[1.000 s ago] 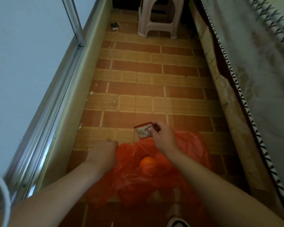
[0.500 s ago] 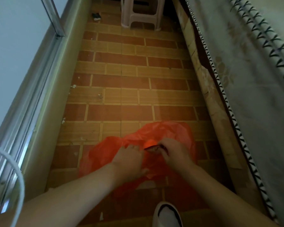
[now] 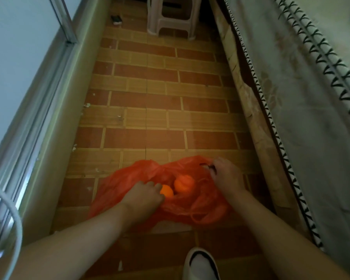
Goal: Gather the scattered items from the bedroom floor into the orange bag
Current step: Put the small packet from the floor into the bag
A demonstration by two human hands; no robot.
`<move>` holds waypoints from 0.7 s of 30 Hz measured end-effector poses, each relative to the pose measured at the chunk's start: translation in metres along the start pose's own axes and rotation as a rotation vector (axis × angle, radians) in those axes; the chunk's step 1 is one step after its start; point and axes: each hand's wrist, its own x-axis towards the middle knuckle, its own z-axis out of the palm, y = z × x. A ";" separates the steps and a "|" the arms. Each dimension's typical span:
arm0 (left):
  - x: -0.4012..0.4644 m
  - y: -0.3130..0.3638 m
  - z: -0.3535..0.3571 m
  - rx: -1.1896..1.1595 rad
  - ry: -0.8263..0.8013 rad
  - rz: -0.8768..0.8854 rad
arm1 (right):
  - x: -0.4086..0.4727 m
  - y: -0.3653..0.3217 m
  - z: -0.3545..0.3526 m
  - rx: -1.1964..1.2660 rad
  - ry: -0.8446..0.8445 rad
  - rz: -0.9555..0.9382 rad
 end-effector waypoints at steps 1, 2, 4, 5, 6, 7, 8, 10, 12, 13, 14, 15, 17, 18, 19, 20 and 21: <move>-0.002 -0.007 -0.001 0.005 0.001 -0.029 | 0.002 -0.002 -0.002 0.000 0.008 0.023; -0.004 -0.013 -0.001 0.005 0.003 -0.057 | 0.003 -0.005 -0.005 0.005 0.018 0.038; -0.006 -0.024 -0.001 -0.012 0.010 -0.096 | 0.007 -0.018 -0.011 0.050 0.044 0.023; -0.007 -0.028 0.000 -0.027 0.012 -0.103 | 0.008 -0.028 -0.015 0.104 0.061 -0.011; -0.007 -0.031 0.001 -0.041 0.015 -0.103 | 0.009 -0.038 -0.020 0.170 0.074 -0.058; -0.008 -0.033 0.003 -0.059 0.016 -0.093 | 0.009 -0.050 -0.025 0.230 0.080 -0.115; -0.008 -0.034 0.004 -0.082 0.016 -0.078 | 0.008 -0.062 -0.030 0.272 0.074 -0.174; -0.009 -0.038 0.006 -0.140 0.009 -0.034 | 0.007 -0.082 -0.031 0.334 0.030 -0.264; -0.012 -0.042 0.009 -0.189 -0.006 0.013 | 0.003 -0.094 -0.020 0.374 -0.096 -0.317; -0.014 -0.043 0.011 -0.211 -0.007 0.033 | -0.001 -0.098 -0.012 0.371 -0.181 -0.342; -0.017 -0.045 0.013 -0.234 -0.011 0.051 | -0.006 -0.100 -0.004 0.354 -0.263 -0.361; -0.019 -0.046 0.015 -0.256 -0.023 0.067 | -0.012 -0.100 0.003 0.330 -0.325 -0.372; -0.023 -0.047 0.019 -0.304 -0.060 0.082 | -0.026 -0.097 0.011 0.283 -0.389 -0.390; -0.024 -0.047 0.020 -0.330 -0.068 0.082 | -0.033 -0.094 0.013 0.258 -0.418 -0.409; -0.024 -0.048 0.021 -0.353 -0.065 0.076 | -0.040 -0.091 0.014 0.235 -0.463 -0.422; -0.024 -0.048 0.021 -0.372 -0.056 0.065 | -0.047 -0.088 0.014 0.220 -0.509 -0.425; -0.022 -0.049 0.021 -0.388 -0.043 0.055 | -0.051 -0.085 0.014 0.213 -0.544 -0.416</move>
